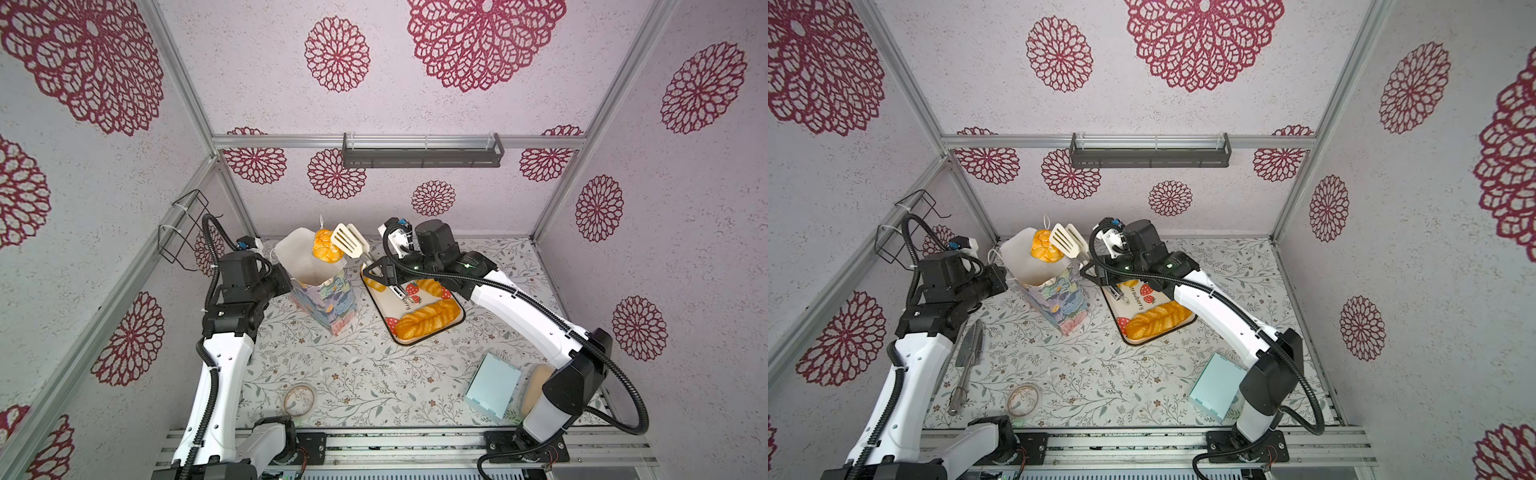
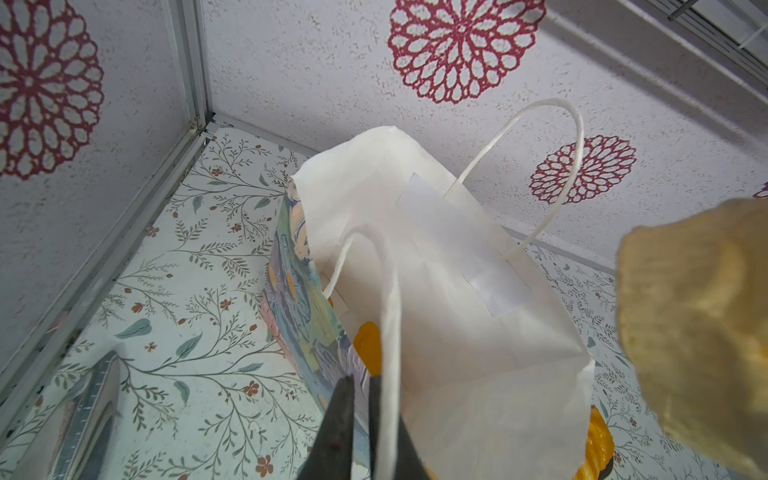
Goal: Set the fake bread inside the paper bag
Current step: 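Carry the knot roll in the tongs over the paper bag mouth, then open the tongs over the bag to drop the knot roll inside, then move the empty tongs with the right gripper back over the bread tray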
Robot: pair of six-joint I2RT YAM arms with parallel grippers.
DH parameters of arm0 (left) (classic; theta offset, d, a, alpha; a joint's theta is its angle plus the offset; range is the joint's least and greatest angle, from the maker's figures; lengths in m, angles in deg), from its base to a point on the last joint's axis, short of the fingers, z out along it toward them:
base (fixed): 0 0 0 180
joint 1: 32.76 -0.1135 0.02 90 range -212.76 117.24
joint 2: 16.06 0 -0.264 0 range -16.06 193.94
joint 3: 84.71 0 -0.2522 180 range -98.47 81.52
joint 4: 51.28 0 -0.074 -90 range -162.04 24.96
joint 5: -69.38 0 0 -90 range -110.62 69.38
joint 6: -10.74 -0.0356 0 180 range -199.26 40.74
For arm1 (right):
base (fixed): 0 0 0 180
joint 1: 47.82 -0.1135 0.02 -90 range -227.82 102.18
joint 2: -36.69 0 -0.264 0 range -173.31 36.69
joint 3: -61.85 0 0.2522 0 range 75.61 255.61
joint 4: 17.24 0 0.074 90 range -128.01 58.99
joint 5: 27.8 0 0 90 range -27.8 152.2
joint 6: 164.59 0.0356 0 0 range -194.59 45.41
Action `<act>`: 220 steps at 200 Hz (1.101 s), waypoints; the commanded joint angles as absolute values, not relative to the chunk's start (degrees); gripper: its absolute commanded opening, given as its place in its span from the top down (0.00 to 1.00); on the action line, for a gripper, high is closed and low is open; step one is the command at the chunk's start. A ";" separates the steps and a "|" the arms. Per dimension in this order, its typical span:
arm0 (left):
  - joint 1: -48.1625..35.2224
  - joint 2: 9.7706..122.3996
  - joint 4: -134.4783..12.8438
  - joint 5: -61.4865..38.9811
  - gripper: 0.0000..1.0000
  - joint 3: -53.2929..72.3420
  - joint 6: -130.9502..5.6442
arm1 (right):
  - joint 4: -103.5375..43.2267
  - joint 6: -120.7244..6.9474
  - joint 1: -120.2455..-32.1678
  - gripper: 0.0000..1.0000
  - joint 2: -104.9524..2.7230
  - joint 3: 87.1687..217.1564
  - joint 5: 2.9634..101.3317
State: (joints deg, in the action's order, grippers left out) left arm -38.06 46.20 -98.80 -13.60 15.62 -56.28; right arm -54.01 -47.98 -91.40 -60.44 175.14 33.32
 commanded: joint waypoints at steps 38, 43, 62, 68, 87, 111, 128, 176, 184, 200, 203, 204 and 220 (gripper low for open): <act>-38.58 45.27 -98.26 -13.59 0.87 16.13 -56.11 | -51.56 -48.40 -92.21 0.60 -61.98 178.59 31.87; -38.56 45.23 -98.27 -13.60 0.87 16.14 -56.11 | -51.86 -48.43 -92.21 0.60 -62.31 178.74 31.87; -38.59 45.27 -98.29 -13.63 0.87 16.13 -56.14 | -52.32 -48.36 -92.20 0.60 -63.23 179.22 31.83; -38.62 45.22 -98.29 -13.66 0.87 16.13 -56.13 | -52.39 -48.22 -92.27 0.60 -63.51 179.46 31.79; -38.64 45.24 -98.35 -13.66 0.87 16.13 -56.18 | -53.35 -48.35 -92.30 0.60 -64.45 180.75 31.87; -38.58 45.10 -98.43 -14.03 0.87 16.13 -56.39 | -53.82 -48.96 -92.30 0.60 -64.05 180.94 32.60; -38.65 45.11 -98.43 -13.99 0.87 16.13 -56.32 | -55.18 -50.00 -92.21 0.59 -63.37 180.90 34.64; -38.65 45.13 -98.37 -13.74 0.87 16.12 -56.29 | -57.78 -51.50 -91.61 0.57 -61.39 179.75 38.24; -38.65 45.19 -98.41 -13.77 0.87 16.13 -56.28 | -57.98 -51.58 -91.17 0.57 -60.87 179.22 38.62; -38.64 45.18 -98.43 -13.76 0.87 16.13 -56.30 | -57.91 -51.64 -90.16 0.55 -59.56 177.92 39.15; -38.60 45.19 -98.42 -13.76 0.87 16.13 -56.24 | -57.82 -51.58 -89.92 0.55 -59.33 177.63 39.21; -38.58 45.20 -98.43 -13.76 0.87 16.13 -56.24 | -57.82 -51.57 -89.88 0.55 -59.22 177.51 39.24; -38.64 45.15 -98.35 -13.76 0.87 16.13 -56.25 | -57.72 -51.47 -88.52 0.54 -58.21 176.27 39.43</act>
